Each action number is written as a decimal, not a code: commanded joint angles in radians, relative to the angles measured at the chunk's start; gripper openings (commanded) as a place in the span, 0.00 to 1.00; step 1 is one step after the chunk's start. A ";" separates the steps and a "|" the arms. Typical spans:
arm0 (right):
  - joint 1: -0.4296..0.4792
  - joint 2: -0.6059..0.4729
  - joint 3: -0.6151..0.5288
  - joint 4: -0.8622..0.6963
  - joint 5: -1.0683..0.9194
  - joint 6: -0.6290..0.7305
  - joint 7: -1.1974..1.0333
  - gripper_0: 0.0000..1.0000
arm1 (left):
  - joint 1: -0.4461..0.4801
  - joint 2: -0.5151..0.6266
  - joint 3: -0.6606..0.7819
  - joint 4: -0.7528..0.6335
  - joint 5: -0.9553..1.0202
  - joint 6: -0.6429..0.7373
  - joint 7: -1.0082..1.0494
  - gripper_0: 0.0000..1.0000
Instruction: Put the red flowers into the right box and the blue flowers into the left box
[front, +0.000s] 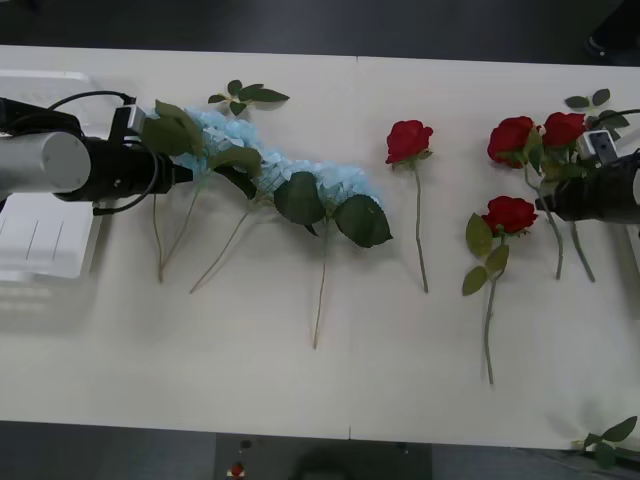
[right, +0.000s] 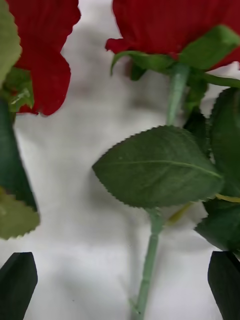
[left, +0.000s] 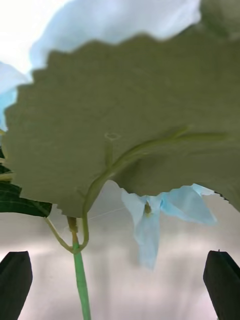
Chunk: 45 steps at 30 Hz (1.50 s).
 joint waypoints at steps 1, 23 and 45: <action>-0.043 0.014 0.004 0.007 -0.011 -0.026 -0.059 1.00 | -0.032 0.022 -0.035 0.013 -0.015 -0.025 0.045 1.00; -0.042 0.048 0.026 0.054 -0.065 -0.093 -0.085 0.00 | -0.032 0.022 -0.074 0.035 -0.052 -0.057 0.043 0.00; -0.043 -0.100 -0.035 -0.046 -0.157 0.045 -0.082 0.00 | -0.030 0.117 0.091 -0.102 -0.060 0.231 0.039 0.00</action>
